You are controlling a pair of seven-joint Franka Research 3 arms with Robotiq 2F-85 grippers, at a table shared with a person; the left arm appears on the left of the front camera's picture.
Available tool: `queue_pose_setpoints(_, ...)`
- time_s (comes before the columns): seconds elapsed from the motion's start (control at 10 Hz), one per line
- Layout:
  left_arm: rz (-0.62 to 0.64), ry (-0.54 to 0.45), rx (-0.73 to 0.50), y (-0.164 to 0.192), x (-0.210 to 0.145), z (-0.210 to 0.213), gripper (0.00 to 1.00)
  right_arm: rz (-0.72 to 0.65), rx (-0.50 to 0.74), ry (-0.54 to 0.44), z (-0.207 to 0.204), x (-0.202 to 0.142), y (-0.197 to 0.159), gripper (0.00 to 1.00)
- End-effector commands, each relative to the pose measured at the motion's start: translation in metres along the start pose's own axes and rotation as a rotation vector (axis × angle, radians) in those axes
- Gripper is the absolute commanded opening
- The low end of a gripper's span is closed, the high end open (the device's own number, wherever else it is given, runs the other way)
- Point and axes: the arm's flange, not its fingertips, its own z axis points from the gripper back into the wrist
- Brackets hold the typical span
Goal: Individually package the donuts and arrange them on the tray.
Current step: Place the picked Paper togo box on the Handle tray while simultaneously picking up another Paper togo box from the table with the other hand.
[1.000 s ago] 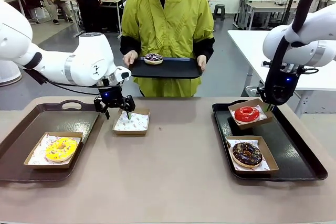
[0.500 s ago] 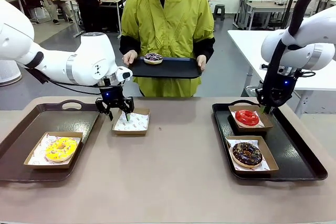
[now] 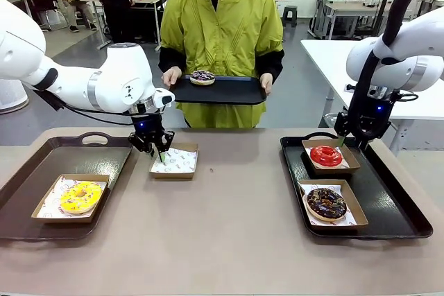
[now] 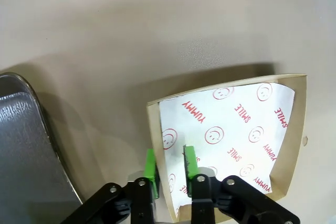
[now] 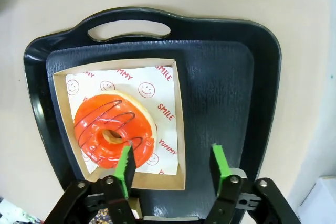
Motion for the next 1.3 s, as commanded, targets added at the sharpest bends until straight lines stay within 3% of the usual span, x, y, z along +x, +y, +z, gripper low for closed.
queue_pose_setpoints(0.0, 0.02, 0.001, 0.04, -0.004, 0.005, 0.002, 0.0, -0.002, 0.028, 0.012, 0.002, 0.005, -0.002, 1.0)
queue_pose_setpoints(0.5, 0.026, 0.004, 0.055, -0.004, 0.004, 0.007, 0.0, -0.005, 0.041, 0.009, 0.003, 0.003, -0.004, 1.0)
queue_pose_setpoints(0.7, 0.045, 0.02, 0.022, -0.006, 0.007, 0.027, 0.0, 0.049, 0.297, 0.03, 0.028, -0.026, -0.018, 1.0)
queue_pose_setpoints(0.9, 0.053, -0.009, 0.022, -0.01, 0.013, 0.069, 0.0, 0.073, 0.589, -0.003, 0.059, -0.085, -0.053, 1.0)
queue_pose_setpoints(1.2, 0.088, -0.035, 0.024, -0.014, 0.033, 0.122, 0.0, 0.098, 0.806, -0.118, 0.082, -0.169, -0.091, 1.0)
